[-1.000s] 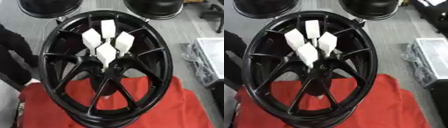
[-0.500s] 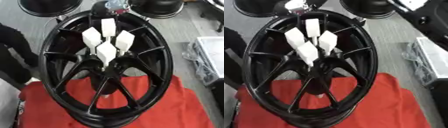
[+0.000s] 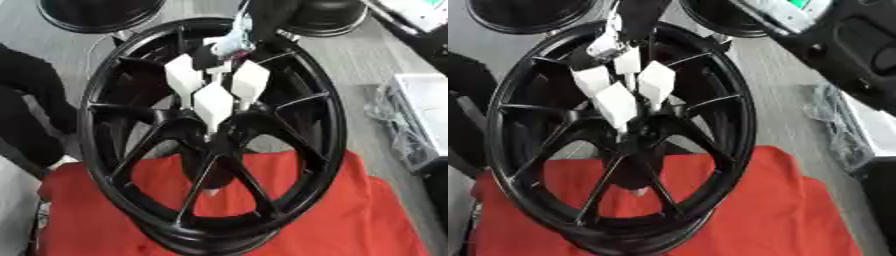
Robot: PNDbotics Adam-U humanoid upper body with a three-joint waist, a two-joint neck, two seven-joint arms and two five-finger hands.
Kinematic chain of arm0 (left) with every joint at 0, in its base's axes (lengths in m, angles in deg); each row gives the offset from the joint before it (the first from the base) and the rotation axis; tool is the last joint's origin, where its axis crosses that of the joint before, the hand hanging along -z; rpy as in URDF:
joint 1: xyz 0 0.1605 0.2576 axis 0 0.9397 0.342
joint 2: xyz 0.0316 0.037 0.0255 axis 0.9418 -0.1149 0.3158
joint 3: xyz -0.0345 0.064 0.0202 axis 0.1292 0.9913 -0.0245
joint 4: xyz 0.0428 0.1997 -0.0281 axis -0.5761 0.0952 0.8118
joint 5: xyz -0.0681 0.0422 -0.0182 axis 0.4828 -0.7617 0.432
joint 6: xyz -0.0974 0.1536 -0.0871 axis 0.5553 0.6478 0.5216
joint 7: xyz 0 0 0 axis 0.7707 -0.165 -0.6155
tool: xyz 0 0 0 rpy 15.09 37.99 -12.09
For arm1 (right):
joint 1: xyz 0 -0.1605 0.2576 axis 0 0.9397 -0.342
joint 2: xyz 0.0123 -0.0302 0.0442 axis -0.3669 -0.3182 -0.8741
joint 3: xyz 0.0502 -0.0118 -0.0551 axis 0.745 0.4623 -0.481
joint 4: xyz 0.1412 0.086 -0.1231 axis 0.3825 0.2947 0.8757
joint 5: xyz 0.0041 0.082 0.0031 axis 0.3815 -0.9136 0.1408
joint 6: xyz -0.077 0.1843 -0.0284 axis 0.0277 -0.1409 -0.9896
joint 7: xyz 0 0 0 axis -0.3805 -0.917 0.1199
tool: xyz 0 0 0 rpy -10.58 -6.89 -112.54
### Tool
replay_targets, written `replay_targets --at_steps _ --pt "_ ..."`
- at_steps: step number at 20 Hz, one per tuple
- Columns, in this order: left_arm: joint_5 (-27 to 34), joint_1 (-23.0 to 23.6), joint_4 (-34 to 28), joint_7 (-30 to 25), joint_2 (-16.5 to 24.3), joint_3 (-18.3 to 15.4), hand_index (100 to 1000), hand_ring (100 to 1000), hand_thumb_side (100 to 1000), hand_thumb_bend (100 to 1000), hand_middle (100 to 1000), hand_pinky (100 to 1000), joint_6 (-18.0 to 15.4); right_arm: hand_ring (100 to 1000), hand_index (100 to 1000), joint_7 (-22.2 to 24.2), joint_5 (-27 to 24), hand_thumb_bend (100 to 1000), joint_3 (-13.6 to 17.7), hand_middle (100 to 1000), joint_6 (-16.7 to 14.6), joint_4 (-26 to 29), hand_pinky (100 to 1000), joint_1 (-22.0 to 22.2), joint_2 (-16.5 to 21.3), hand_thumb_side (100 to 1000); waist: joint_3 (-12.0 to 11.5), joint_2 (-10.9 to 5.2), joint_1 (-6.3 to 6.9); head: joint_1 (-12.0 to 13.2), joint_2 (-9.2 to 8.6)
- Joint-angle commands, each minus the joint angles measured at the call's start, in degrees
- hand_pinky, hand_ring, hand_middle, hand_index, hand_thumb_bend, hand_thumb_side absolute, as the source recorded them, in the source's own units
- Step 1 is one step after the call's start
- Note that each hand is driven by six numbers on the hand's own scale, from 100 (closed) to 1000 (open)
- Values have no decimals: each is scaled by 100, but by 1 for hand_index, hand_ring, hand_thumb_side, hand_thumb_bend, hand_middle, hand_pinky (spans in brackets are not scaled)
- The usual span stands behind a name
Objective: Pull the pin out of the wheel hub.
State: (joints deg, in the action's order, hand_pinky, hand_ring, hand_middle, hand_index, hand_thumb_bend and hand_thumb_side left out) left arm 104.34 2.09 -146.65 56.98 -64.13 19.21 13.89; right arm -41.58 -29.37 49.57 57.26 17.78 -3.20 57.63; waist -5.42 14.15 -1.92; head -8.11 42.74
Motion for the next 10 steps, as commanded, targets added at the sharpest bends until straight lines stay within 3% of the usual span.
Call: replay_targets --at_steps 1,6,10 --pt "-28 -61 -51 1 162 -15 736 802 669 350 716 641 20 794 848 268 59 528 45 816 -130 -19 816 -24 64 286 -9 -152 19 15 -18" --pt "-41 -83 -59 8 146 -13 733 803 669 351 716 642 34 748 823 733 51 488 85 783 -529 -45 800 102 97 214 -25 -146 26 33 -29" --pt "-40 -88 -63 2 144 -7 729 803 669 350 716 642 40 653 801 990 65 472 119 716 -749 -77 774 168 121 185 -34 -141 28 33 -8"
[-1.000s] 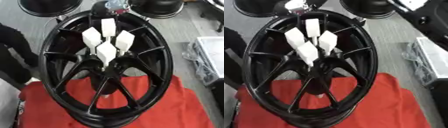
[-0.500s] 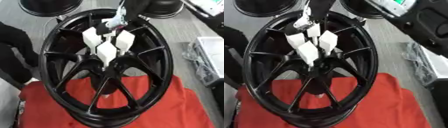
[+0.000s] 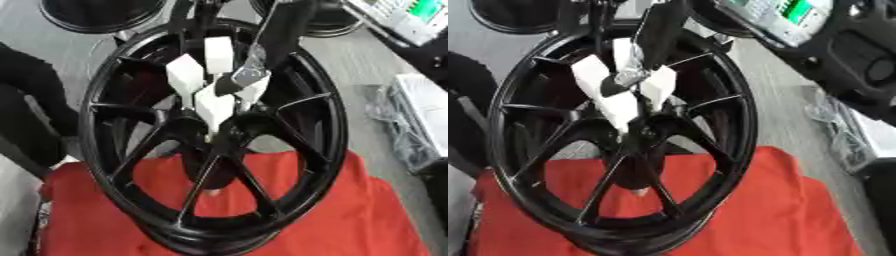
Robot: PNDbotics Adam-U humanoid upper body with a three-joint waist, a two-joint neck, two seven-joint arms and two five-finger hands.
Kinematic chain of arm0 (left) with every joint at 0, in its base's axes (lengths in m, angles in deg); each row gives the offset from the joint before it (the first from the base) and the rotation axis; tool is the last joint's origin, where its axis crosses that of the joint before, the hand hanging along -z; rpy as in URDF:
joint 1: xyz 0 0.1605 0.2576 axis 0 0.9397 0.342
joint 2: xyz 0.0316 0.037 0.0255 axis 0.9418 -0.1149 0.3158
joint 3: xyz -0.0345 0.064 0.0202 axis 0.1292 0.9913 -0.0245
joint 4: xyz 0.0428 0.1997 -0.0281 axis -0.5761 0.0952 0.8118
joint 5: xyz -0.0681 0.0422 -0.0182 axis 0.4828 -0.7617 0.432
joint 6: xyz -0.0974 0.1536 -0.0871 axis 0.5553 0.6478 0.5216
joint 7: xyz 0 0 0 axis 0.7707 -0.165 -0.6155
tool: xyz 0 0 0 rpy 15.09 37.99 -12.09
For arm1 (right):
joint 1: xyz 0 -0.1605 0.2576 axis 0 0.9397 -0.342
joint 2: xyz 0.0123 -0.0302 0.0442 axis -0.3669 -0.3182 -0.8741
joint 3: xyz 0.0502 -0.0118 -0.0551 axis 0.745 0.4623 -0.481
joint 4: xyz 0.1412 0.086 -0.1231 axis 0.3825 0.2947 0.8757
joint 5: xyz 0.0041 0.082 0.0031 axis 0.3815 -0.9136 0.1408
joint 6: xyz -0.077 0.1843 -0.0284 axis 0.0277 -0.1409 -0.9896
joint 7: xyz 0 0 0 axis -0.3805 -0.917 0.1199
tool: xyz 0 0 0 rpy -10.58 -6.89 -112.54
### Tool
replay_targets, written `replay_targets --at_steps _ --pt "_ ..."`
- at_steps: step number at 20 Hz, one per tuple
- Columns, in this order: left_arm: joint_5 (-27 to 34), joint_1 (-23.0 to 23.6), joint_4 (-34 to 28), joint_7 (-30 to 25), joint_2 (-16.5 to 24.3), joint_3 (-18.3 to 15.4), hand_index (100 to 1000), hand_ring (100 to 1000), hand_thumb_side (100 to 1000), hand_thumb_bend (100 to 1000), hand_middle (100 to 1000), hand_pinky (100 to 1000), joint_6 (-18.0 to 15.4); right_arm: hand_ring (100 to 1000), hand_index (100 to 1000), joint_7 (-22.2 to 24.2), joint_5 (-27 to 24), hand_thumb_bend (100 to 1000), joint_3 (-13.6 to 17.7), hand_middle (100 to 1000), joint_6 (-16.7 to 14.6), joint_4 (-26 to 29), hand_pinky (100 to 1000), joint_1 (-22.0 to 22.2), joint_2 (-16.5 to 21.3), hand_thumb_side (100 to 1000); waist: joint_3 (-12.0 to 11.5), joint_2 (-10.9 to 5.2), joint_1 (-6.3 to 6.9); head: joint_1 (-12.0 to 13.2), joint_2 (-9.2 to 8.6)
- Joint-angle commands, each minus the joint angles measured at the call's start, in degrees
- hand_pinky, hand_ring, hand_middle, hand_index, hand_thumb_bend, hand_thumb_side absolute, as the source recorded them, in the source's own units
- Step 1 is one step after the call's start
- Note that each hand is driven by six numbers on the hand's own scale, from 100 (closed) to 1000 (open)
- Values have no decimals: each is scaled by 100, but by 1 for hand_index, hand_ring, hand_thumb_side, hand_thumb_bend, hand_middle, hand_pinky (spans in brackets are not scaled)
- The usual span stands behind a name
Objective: Pull the pin out of the wheel hub.
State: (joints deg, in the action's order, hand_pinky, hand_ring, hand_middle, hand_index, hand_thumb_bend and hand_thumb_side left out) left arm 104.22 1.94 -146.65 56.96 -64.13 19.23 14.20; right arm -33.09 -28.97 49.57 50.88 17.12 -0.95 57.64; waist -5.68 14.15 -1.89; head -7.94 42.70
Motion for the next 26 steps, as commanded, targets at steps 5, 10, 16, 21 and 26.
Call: replay_targets --at_steps 5,10,16,21,26 --pt "-24 -80 -64 -9 145 6 726 803 670 349 716 642 17 631 794 263 27 453 136 686 -200 -54 761 23 137 158 -17 -137 24 6 16" --pt "-25 -102 -74 -17 138 19 724 804 671 348 717 642 20 638 785 313 48 453 144 685 -241 -34 757 159 201 152 -40 -127 22 11 13" --pt "-24 -122 -87 -26 116 27 722 804 670 347 717 642 21 667 793 183 285 445 133 704 -368 -29 758 289 202 132 -66 -120 32 -21 39" --pt "-20 -127 -91 -36 108 37 721 805 671 347 717 642 27 669 793 27 438 447 120 705 -374 -64 757 323 163 133 -81 -117 35 -69 44" --pt "-18 -140 -93 -45 96 46 720 805 671 346 718 643 29 675 789 52 553 466 94 702 -438 -70 757 344 123 173 -100 -113 36 -73 53"
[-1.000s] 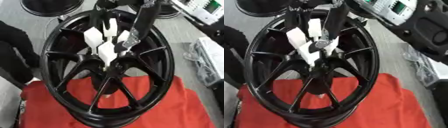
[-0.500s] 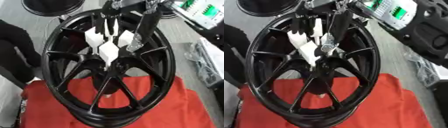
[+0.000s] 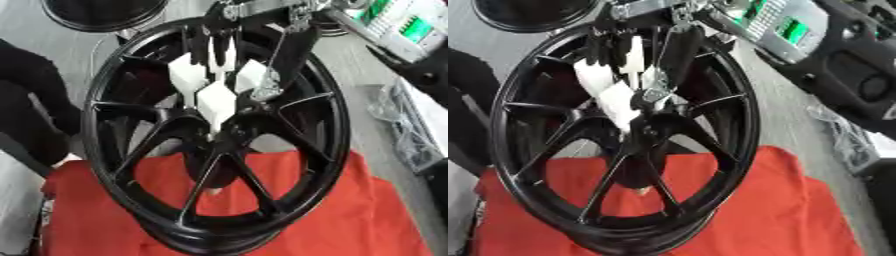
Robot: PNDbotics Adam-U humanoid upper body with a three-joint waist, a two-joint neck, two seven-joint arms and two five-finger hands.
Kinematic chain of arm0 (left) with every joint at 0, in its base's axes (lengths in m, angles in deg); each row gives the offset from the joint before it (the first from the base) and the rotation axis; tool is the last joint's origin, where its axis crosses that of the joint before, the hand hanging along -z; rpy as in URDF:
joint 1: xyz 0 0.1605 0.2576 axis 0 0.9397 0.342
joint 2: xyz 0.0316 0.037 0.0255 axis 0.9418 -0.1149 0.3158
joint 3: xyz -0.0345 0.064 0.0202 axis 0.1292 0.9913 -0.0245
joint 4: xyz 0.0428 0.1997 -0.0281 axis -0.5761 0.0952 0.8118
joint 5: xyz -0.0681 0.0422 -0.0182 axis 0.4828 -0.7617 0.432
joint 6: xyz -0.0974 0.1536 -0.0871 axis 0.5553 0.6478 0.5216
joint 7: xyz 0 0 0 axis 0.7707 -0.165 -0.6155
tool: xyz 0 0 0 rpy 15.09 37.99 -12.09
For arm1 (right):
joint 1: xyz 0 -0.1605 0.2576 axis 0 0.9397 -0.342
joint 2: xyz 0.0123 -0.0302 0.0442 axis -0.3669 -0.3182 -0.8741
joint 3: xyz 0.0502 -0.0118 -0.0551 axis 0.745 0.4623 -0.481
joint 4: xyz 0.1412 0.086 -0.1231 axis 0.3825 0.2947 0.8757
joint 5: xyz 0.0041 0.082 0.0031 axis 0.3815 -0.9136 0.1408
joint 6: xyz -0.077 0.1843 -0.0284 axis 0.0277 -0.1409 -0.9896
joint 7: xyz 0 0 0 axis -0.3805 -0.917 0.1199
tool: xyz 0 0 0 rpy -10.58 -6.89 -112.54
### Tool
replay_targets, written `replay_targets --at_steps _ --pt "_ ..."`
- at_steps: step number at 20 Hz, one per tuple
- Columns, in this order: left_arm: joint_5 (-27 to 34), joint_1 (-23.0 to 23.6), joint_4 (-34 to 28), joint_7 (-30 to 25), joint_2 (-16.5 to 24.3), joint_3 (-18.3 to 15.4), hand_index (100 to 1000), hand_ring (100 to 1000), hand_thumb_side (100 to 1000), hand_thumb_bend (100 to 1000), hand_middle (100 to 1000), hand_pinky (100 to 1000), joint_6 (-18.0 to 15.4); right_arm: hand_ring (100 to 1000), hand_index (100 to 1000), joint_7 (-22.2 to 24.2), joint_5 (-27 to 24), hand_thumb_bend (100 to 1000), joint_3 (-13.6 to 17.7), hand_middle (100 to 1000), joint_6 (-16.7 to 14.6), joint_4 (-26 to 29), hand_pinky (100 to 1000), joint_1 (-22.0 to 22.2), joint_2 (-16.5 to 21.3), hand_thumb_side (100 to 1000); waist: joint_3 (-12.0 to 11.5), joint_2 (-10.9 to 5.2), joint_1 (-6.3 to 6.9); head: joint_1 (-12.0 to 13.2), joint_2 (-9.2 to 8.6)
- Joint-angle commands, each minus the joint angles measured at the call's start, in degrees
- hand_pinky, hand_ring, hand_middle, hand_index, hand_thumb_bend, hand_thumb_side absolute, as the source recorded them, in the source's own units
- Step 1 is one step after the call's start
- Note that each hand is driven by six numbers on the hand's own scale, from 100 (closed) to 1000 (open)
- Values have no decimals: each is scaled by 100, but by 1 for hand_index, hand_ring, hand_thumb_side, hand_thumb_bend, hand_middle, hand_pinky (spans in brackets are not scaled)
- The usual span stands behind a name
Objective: Pull the pin out of the wheel hub.
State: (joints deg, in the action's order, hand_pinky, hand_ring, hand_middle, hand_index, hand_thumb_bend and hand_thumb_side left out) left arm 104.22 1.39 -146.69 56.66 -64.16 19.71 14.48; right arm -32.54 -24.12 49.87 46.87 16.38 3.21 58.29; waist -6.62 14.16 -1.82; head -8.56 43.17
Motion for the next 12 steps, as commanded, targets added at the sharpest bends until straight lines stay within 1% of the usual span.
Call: replay_targets --at_steps 1,12 --pt "-17 -87 -89 -18 99 1 720 805 671 346 718 643 2 677 789 -2 84 467 66 702 -48 -3 758 -66 50 174 -9 -113 29 -11 8" --pt "-11 -101 -91 -39 98 21 719 806 673 343 718 642 13 676 769 18 231 479 65 680 -174 -111 757 -1 -3 182 -16 -104 34 -13 26"
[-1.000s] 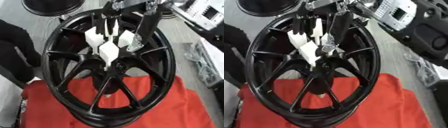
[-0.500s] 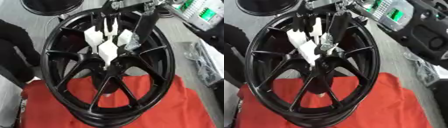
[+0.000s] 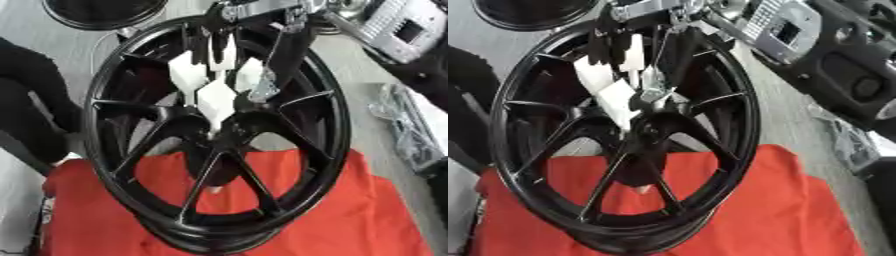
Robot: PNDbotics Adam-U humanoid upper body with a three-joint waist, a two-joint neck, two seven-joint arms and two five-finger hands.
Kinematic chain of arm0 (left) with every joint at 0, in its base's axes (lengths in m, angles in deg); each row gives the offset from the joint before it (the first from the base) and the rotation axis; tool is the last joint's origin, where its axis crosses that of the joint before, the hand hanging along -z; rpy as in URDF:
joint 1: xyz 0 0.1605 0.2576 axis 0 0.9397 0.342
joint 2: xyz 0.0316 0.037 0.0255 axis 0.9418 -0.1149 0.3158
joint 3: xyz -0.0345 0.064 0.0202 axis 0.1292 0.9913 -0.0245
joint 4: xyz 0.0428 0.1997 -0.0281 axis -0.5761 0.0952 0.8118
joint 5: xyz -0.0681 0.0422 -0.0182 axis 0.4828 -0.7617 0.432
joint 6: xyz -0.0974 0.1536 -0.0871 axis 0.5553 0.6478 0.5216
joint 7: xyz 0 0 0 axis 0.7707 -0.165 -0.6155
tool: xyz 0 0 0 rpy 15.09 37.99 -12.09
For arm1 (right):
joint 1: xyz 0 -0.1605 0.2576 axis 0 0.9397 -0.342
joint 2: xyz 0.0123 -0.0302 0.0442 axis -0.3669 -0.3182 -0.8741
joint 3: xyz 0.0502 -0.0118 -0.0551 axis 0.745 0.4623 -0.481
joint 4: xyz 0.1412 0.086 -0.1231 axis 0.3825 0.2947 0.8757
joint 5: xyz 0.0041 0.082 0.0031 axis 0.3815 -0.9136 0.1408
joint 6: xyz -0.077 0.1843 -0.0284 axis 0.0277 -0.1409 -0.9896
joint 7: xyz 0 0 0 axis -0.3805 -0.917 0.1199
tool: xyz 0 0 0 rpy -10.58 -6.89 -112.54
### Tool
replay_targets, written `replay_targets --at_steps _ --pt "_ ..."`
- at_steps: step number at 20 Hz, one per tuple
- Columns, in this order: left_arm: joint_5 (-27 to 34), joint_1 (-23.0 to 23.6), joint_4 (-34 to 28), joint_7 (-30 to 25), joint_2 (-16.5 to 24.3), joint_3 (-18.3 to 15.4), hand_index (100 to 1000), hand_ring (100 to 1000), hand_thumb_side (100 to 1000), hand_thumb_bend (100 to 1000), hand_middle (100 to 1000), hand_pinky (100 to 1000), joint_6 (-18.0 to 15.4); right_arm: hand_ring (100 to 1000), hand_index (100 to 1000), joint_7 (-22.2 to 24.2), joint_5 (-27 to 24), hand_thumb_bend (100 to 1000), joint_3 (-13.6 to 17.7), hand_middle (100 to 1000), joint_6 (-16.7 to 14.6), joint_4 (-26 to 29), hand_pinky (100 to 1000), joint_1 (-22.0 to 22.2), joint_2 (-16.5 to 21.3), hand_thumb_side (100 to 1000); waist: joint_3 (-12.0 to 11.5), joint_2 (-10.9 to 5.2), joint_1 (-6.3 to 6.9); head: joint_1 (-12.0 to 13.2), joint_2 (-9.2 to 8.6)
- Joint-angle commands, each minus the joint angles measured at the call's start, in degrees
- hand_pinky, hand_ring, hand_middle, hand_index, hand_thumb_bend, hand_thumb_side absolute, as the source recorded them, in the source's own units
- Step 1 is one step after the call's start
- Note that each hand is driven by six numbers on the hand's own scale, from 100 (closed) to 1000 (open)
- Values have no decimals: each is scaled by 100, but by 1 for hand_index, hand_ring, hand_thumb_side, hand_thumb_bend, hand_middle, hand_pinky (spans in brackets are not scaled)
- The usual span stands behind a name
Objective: Pull the pin out of the wheel hub.
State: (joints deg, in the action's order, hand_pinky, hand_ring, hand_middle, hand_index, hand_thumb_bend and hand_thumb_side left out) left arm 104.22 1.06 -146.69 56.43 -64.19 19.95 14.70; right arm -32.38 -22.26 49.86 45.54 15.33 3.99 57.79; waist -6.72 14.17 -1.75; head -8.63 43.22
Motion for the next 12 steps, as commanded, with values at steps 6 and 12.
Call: replay_targets --at_steps 6,12 --pt "-6 -71 -89 -31 102 13 719 807 675 342 719 642 3 656 762 -27 105 483 71 669 -42 -43 743 -43 11 174 -4 -100 33 -13 26" --pt "-3 -82 -91 -40 93 20 718 808 676 340 719 642 6 653 760 -44 174 483 67 666 -30 -120 739 41 -45 167 -14 -95 40 -25 24"
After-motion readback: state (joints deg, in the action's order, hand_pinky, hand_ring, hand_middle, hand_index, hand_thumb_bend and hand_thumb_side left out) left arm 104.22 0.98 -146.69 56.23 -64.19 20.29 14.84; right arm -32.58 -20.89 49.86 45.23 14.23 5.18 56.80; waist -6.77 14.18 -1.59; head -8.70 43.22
